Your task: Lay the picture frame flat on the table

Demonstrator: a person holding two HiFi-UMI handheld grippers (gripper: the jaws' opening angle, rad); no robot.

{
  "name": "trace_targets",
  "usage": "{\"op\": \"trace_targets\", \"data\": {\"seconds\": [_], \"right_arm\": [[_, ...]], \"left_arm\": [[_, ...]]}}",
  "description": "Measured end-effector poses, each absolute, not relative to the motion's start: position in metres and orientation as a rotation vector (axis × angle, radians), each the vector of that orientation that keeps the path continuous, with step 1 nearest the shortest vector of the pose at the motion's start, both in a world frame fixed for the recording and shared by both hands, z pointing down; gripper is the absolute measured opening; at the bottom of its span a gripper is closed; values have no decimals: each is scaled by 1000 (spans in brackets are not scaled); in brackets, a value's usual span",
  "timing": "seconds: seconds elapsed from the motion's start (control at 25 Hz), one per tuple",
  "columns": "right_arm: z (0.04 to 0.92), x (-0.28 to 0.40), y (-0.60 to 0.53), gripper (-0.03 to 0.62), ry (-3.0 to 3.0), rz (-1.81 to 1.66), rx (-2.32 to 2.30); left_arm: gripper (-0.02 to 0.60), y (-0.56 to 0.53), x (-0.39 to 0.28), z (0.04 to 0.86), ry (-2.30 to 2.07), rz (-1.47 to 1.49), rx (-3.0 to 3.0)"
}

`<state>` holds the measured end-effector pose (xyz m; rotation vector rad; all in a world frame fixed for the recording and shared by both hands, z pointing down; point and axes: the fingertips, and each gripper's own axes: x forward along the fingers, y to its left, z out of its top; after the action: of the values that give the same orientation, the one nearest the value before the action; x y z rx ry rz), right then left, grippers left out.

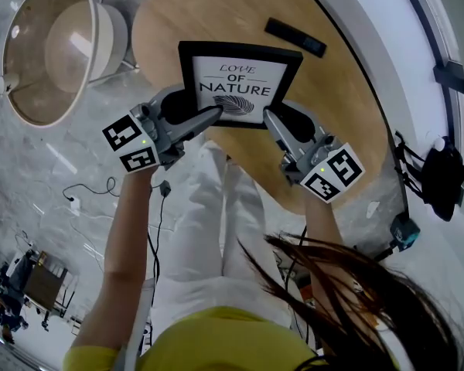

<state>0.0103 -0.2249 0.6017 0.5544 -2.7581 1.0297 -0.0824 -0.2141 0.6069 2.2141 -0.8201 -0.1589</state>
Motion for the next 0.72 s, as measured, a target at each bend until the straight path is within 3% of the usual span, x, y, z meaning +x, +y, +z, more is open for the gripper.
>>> {"op": "trace_targets", "data": {"seconds": [0.24, 0.28, 0.36, 0.72], "right_arm": [[633, 33, -246, 74, -2691, 1051, 648], [637, 35, -247, 74, -2686, 1052, 652], [643, 36, -250, 74, -2678, 1050, 650], [677, 7, -277, 74, -2665, 1028, 594]], "left_arm": [[207, -223, -92, 640, -935, -108, 2117], [187, -221, -93, 644, -948, -93, 2110], [89, -221, -94, 653, -978, -59, 2110], [86, -240, -122, 683, -1115, -11, 2071]]}}
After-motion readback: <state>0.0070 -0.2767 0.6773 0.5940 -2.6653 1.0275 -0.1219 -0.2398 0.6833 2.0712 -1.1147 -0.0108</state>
